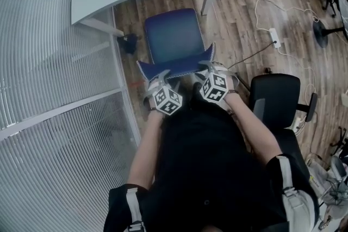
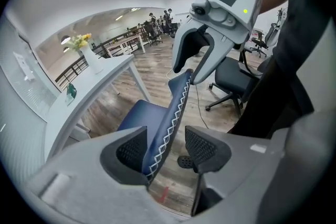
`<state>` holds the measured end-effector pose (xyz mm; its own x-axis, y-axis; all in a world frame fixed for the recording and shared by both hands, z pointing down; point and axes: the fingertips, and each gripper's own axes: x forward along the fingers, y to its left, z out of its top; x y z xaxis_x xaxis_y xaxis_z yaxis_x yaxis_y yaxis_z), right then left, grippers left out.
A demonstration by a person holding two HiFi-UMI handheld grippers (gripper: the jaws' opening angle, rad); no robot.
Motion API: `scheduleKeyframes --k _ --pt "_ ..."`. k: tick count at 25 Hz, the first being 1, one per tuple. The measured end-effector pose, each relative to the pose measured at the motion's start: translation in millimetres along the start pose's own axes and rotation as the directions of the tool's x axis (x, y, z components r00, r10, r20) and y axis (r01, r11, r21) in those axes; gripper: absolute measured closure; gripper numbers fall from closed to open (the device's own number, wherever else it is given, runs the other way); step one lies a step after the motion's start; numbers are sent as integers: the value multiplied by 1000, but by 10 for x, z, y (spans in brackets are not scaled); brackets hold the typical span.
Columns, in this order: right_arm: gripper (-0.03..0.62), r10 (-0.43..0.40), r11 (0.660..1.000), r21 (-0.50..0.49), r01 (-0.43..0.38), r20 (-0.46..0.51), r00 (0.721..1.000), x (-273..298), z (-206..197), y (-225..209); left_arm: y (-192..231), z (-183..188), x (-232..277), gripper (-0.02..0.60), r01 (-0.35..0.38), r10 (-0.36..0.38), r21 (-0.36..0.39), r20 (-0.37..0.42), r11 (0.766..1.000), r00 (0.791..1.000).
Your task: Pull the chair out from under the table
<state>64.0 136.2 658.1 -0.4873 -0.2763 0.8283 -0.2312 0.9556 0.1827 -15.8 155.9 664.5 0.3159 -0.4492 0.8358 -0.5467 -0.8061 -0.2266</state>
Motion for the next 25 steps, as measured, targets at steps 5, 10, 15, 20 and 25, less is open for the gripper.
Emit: scheduleKeyframes --k 5,10,15,20,25 --pt "413 -41 999 -26 42 20 999 -156 20 -67 140 76 -154 360 -75 75 8 30 997 997" --pt "413 -97 993 -60 101 65 993 -365 104 -164 274 214 -360 360 -146 146 3 65 989 987" --pt "413 -194 973 -99 208 134 972 -664 298 -362 394 364 -582 418 -207 207 -14 111 978 972" --pt "467 -243 955 -120 270 199 949 -959 492 -468 466 596 -757 446 -248 252 -49 175 968 952" --pt "501 -267 943 -136 305 244 933 -1142 622 -493 507 871 -900 484 -283 284 -37 233 958 930"
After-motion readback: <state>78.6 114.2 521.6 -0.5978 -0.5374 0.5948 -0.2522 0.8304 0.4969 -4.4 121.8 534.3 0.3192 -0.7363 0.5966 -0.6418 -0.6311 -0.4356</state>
